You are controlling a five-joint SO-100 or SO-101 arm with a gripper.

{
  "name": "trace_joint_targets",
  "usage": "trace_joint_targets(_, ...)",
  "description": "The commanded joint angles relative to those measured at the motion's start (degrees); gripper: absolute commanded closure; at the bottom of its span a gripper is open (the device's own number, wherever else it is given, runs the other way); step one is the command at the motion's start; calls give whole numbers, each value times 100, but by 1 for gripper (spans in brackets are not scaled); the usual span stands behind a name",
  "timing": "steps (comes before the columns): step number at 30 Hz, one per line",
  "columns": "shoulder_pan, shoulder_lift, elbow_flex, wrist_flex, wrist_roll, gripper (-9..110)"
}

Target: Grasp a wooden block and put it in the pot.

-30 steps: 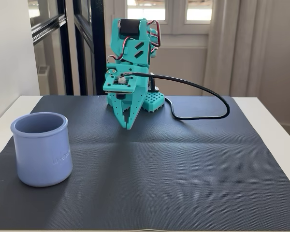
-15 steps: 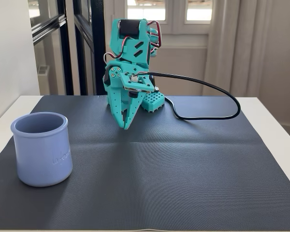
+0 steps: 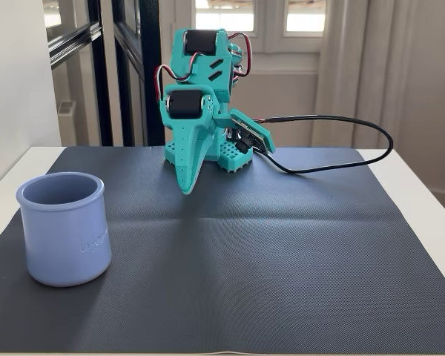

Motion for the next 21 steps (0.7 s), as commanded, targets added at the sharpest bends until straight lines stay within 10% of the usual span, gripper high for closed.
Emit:
trace_joint_targets(1,-62,26,-272,-62,-466,101)
trace_joint_targets(21,-185,35,-272,-62,-835,101)
